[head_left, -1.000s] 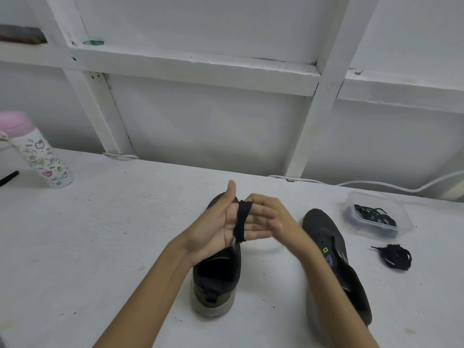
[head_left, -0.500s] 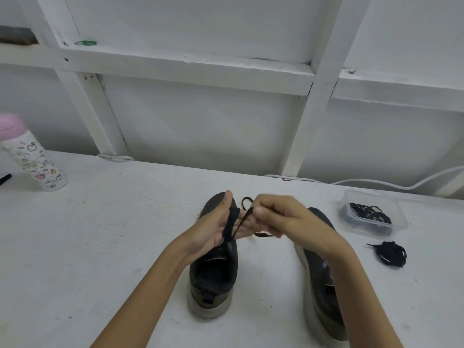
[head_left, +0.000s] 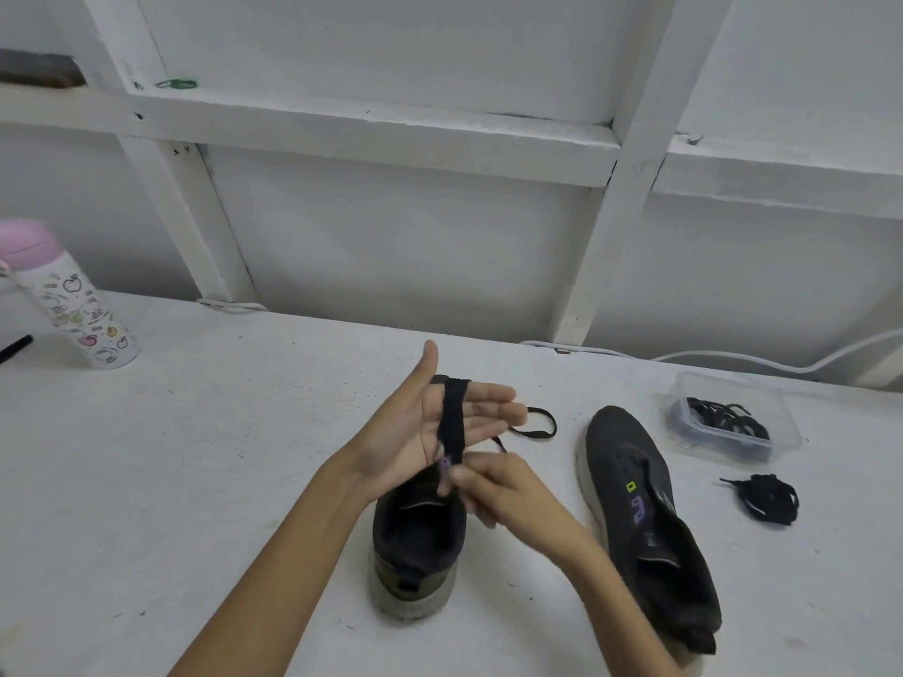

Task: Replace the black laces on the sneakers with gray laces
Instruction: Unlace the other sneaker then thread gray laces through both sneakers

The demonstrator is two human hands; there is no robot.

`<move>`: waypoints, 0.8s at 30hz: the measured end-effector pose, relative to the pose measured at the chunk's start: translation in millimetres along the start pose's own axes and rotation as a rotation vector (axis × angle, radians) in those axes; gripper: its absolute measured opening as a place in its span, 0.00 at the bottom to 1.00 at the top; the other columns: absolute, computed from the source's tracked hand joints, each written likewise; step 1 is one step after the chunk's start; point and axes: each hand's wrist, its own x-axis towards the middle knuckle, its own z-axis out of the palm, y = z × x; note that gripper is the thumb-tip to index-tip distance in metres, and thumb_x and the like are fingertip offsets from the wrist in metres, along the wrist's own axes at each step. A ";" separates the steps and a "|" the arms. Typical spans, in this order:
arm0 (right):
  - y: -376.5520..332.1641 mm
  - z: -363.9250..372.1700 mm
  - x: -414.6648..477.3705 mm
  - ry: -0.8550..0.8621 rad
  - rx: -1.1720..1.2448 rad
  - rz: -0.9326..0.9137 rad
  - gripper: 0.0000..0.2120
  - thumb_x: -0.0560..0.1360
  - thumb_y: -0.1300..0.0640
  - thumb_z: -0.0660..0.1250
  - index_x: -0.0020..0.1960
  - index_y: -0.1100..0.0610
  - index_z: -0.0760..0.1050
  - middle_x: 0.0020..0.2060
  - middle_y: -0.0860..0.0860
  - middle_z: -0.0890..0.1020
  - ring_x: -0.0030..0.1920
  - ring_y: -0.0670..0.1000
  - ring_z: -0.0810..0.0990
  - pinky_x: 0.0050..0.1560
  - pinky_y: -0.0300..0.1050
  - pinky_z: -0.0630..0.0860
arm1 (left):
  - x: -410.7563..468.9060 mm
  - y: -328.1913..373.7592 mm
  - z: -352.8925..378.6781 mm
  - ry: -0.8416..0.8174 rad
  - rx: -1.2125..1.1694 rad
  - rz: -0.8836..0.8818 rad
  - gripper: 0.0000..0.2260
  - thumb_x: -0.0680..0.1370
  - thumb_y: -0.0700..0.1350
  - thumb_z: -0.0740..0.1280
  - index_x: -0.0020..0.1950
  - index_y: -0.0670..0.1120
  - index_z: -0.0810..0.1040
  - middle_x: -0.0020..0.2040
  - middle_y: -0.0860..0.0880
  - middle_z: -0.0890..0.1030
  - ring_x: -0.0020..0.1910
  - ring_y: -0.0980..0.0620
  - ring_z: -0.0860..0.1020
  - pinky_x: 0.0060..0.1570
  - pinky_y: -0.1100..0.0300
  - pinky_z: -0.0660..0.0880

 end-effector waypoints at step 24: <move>-15.8 7.3 -6.3 0.048 -0.017 -0.064 0.13 0.82 0.63 0.59 0.40 0.59 0.74 0.26 0.44 0.73 0.27 0.40 0.69 0.33 0.35 0.65 | -3.6 6.8 7.4 -0.038 0.084 0.010 0.41 0.79 0.66 0.42 0.61 0.34 0.78 0.59 0.33 0.79 0.62 0.40 0.78 0.63 0.56 0.74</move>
